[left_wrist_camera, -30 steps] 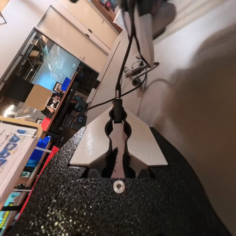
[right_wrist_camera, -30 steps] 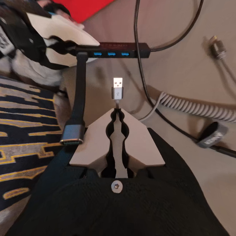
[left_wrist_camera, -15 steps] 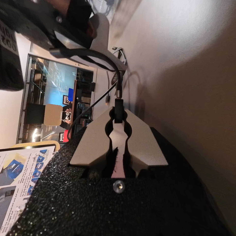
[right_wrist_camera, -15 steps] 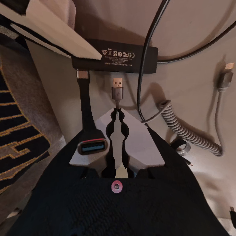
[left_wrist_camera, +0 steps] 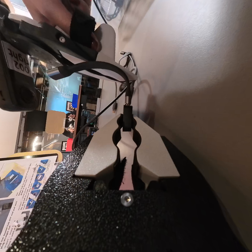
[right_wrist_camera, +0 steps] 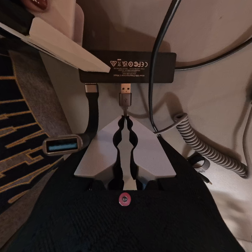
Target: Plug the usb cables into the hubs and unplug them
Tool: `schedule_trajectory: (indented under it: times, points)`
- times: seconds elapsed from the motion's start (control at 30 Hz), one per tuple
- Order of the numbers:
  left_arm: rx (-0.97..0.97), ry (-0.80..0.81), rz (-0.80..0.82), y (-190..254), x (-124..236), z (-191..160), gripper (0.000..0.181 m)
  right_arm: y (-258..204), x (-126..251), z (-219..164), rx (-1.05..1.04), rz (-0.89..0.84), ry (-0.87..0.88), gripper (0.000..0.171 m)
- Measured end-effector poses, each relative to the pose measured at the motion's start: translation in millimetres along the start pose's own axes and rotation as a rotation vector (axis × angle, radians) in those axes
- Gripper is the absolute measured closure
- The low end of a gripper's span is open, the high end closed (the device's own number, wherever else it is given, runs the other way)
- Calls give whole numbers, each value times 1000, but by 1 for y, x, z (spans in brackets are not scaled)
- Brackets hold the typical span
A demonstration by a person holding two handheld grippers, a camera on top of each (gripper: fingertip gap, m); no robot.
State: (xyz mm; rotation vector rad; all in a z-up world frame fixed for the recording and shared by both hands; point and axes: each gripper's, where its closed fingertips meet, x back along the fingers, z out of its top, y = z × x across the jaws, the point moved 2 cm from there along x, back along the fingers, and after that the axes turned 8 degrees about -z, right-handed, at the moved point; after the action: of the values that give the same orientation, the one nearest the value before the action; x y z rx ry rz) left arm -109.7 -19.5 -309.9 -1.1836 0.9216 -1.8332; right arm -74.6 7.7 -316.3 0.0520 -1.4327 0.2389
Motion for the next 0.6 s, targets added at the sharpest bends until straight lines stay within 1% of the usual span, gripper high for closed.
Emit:
schedule_trajectory:
  times: [0.3, 0.4, 0.6]
  points:
    - [-5, 0, 0, 0, 0, 0, 172, 0, 0, 3, 41, -7, -29, 170]
    - [17, 10, -5, -1, 1, 0, 172, 1, 2, 4, 60, -14, 15, 170]
    - [78, 46, -25, -3, 2, -1, 171, 0, 2, 4, 55, 25, 149, 170]
